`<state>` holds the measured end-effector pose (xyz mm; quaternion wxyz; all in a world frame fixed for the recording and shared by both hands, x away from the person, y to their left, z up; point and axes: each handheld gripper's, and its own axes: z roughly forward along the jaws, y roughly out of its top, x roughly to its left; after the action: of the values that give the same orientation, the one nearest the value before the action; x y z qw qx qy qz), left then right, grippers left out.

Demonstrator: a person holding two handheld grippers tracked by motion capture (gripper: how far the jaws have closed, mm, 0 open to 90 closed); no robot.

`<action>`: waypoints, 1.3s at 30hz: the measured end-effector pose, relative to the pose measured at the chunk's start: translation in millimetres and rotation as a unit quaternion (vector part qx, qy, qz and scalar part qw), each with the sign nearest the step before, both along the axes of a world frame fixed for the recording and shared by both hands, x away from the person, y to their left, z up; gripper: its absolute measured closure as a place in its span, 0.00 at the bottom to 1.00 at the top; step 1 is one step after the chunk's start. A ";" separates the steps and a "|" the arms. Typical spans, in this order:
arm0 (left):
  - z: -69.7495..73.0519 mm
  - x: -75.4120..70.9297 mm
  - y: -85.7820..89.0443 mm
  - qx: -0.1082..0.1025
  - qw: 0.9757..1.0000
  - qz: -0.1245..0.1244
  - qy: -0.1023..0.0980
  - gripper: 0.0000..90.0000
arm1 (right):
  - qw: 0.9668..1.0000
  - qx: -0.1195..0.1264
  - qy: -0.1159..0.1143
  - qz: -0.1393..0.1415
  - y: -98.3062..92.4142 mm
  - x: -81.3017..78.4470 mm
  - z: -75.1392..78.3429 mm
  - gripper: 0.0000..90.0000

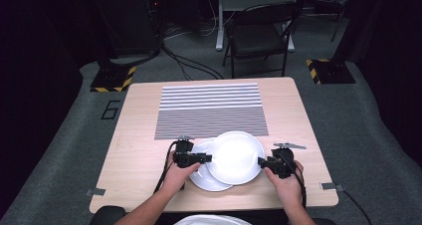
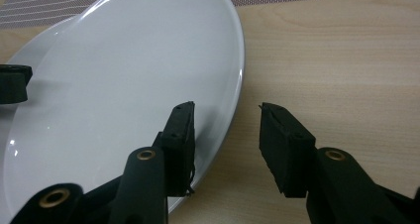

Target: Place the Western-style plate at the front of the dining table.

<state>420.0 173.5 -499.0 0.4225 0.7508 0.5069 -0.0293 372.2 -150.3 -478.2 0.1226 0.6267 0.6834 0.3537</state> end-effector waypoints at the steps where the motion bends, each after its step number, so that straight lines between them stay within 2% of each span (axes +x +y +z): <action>1: 0.4 -0.2 0.5 0.002 1.000 -0.002 -0.001 0.68 | 1.000 0.002 0.000 0.000 -0.3 0.3 -1.6 0.63; 5: 2.1 -3.0 -0.5 0.003 1.000 0.000 -0.003 0.66 | 1.000 0.017 0.010 -0.002 1.0 0.8 -7.1 0.62; 9: 1.2 -6.5 -3.6 0.008 1.000 -0.002 -0.005 0.64 | 1.000 0.010 0.006 0.000 2.7 -0.1 -9.6 0.61; 15: 1.6 -11.9 -9.5 0.021 1.000 -0.005 -0.014 0.62 | 1.000 0.017 0.010 0.001 4.6 -1.5 -12.5 0.56; 22: 0.4 -13.6 -14.0 0.021 1.000 -0.012 -0.016 0.59 | 1.000 0.016 0.014 0.004 8.7 -0.1 -15.8 0.54; 28: -0.7 -15.8 -19.9 0.041 0.999 -0.015 -0.026 0.56 | 1.000 0.022 0.011 0.008 11.2 0.6 -16.9 0.51; 32: -0.4 -16.6 -21.8 0.045 0.998 -0.014 -0.029 0.55 | 1.000 0.005 0.000 0.018 15.2 -0.3 -16.8 0.50; 39: -0.8 -17.7 -24.5 0.050 0.998 -0.018 -0.036 0.51 | 1.000 0.000 0.000 0.018 18.3 -0.2 -17.4 0.46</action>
<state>402.3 148.9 -499.8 0.4017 0.7805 0.4788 0.0161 372.0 -132.0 -495.7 0.1167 0.6141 0.6948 0.3558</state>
